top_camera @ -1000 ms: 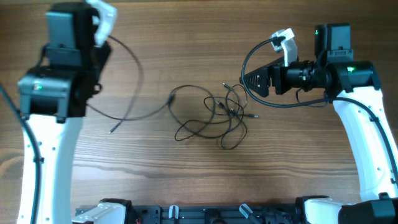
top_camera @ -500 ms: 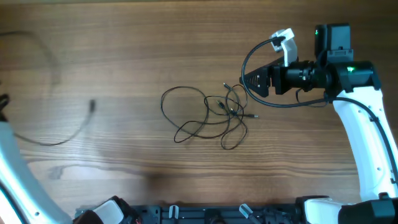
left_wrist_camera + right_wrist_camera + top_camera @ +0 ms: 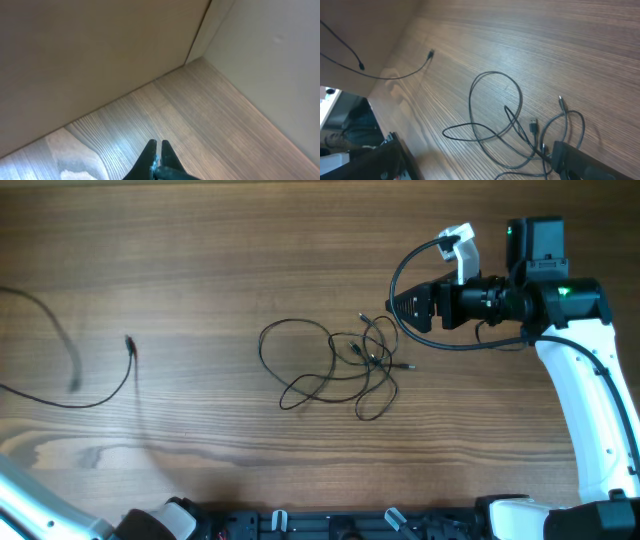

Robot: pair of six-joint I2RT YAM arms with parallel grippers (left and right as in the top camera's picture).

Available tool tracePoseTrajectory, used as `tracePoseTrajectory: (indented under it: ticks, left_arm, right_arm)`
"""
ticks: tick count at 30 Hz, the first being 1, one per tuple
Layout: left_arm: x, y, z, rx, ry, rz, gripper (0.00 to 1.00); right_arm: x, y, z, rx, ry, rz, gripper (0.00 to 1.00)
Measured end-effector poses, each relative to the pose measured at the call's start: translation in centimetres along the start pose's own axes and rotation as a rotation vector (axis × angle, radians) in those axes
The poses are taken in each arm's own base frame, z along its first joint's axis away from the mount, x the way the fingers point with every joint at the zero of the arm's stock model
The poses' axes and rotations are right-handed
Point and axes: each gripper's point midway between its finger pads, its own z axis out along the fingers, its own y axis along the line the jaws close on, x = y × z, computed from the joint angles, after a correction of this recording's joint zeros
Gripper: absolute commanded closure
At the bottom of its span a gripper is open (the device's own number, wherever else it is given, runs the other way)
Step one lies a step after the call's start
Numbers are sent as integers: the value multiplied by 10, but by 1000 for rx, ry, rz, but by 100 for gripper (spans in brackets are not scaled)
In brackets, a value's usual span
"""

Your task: Untangle cables

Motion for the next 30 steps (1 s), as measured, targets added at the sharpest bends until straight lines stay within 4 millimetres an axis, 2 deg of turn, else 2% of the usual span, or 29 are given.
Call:
tracePoseTrajectory:
  ticks: [3, 7, 9, 13, 17, 24, 30]
  left_arm:
    - [7, 1, 11, 4, 37, -13, 96]
    - [22, 8, 39, -27, 106, -21, 96]
    - [29, 18, 53, -67, 133, -26, 96]
    - [29, 42, 61, -153, 136, -40, 96]
    - [23, 73, 57, -255, 105, -89, 96]
    - [22, 153, 36, -483, 49, -326, 96]
    - [26, 188, 21, -572, 44, -374, 96]
  right_arm:
    - [0, -1, 0, 7, 0, 1, 1]
    - [0, -2, 0, 10, 1, 1, 1]
    - [0, -2, 0, 13, 1, 1, 1]
    - [0, -3, 0, 17, 1, 0, 1]
    - [0, -3, 0, 18, 0, 0, 1]
    - [-1, -4, 0, 24, -1, -2, 1]
    - [-1, -4, 0, 24, -1, 1, 2]
